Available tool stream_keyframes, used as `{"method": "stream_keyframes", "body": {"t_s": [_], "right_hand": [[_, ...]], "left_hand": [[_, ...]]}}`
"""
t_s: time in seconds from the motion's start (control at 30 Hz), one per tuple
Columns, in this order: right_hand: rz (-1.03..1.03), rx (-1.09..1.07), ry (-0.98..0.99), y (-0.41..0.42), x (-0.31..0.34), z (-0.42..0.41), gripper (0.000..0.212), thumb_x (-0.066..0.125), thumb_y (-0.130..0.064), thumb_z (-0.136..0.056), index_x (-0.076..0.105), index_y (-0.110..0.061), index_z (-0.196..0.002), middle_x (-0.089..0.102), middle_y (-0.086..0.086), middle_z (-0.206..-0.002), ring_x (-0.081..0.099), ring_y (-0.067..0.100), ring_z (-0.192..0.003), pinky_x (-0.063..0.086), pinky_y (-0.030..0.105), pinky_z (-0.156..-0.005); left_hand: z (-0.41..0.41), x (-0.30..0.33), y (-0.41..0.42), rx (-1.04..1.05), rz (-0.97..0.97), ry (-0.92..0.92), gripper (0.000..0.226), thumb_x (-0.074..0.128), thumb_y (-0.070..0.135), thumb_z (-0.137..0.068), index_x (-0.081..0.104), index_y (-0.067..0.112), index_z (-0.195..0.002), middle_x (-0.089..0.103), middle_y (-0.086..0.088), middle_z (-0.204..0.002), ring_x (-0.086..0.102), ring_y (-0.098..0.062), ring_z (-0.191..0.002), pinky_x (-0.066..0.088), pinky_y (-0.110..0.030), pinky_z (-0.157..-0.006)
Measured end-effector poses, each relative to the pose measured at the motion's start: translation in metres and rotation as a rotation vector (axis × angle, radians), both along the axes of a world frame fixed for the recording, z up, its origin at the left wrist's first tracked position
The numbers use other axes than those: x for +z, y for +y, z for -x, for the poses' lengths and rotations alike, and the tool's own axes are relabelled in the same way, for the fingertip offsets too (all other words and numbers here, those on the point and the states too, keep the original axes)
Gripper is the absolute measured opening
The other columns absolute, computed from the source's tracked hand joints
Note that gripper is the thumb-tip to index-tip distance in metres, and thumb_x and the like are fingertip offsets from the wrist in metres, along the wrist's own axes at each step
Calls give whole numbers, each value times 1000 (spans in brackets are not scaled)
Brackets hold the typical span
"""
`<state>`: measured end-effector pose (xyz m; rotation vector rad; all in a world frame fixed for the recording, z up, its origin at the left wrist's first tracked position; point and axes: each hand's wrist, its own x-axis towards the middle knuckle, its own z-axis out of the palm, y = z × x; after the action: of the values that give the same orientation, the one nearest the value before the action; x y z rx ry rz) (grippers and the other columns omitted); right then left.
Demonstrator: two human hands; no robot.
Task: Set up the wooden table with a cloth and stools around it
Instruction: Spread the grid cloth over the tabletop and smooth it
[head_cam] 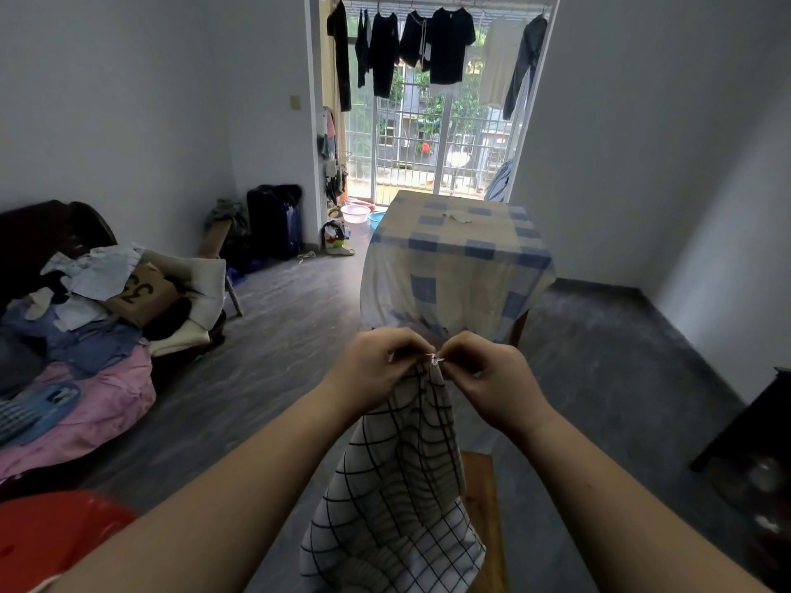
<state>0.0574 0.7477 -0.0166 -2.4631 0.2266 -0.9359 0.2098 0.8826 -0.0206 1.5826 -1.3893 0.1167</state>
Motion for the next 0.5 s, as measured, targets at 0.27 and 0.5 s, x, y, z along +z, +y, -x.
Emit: {"method": "stream_keyframes", "body": {"t_s": [0.27,0.5], "right_hand": [[13,85,-75,-10,6,2,20,67,-7,-81,57,-24,-81,65,-10,-115,56,9,-119,44,33,-102],[-137,236,-27,-6,17,2,39,52,-1,-78,60,-38,-81,65,9,-82,63,28,-79,52,51,-84]], "left_hand": [[-15,4,4,-2,-96,51,21,67,5,-89,64,27,-89,71,5,-89,67,-9,-87,54,-30,-81],[-11,17,3,-74,-185,-58,5,64,9,-92,63,15,-92,58,18,-79,56,6,-75,39,-8,-69]]}}
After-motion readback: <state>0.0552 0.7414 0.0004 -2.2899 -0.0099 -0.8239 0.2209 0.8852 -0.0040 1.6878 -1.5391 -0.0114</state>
